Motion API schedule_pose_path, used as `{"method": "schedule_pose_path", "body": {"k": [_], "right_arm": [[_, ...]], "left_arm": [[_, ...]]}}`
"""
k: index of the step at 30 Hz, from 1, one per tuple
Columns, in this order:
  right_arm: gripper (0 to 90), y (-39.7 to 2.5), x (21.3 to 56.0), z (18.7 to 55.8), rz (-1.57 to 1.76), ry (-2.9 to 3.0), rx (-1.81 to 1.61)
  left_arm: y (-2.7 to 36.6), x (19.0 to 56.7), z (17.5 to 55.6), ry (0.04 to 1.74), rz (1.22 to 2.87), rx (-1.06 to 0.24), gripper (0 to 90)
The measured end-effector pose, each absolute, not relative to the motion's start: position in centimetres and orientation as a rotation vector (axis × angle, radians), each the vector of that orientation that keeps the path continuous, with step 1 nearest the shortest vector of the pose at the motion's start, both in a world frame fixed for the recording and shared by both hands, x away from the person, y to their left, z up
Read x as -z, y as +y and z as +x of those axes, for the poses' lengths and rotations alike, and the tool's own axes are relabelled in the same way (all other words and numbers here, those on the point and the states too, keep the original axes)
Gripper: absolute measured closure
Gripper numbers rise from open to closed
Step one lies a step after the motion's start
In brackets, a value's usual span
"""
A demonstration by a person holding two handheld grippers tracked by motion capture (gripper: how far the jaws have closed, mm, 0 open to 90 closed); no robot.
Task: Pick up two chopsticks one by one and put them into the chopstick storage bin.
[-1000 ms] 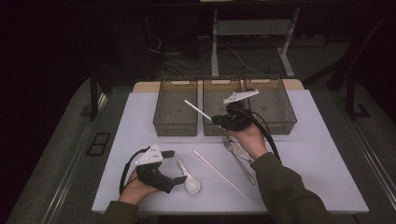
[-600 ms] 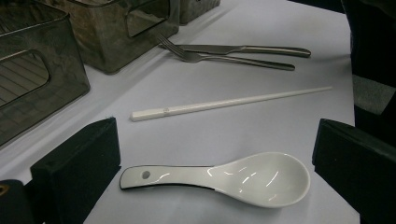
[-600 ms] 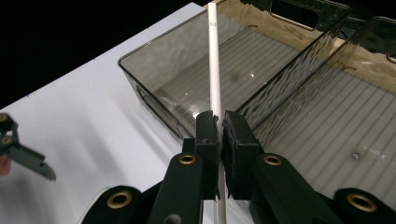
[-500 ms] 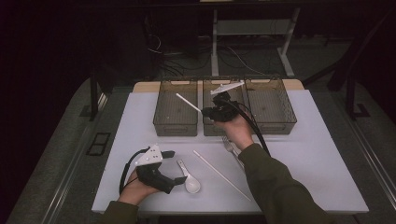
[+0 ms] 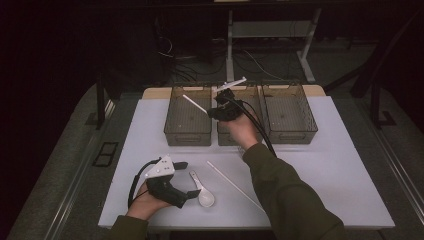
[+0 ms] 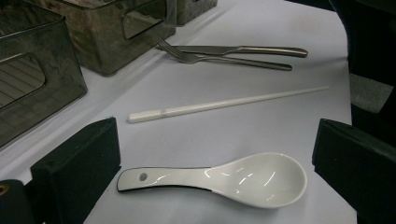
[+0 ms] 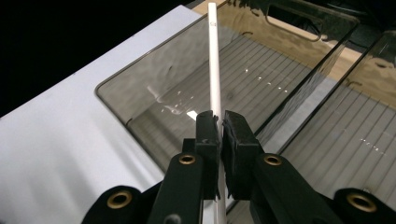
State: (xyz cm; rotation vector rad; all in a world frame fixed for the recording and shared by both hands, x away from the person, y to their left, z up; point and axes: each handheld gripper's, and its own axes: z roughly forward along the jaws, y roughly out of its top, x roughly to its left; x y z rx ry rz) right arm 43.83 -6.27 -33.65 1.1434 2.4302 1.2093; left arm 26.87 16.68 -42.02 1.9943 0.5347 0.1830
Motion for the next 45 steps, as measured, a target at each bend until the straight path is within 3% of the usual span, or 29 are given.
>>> {"method": "schedule_pose_path", "body": {"k": [24,45], "right_arm": [[85.0,-1.3,36.6,49.1,1.257,2.455,-1.070],[84.8,0.9,37.6,49.7,1.274,2.508,-0.982]], "left_arm": [[16.7,41.9,26.9,0.529,1.986,-0.173,0.0],[16.7,41.9,26.9,0.528,1.982,-0.169,0.0]]}}
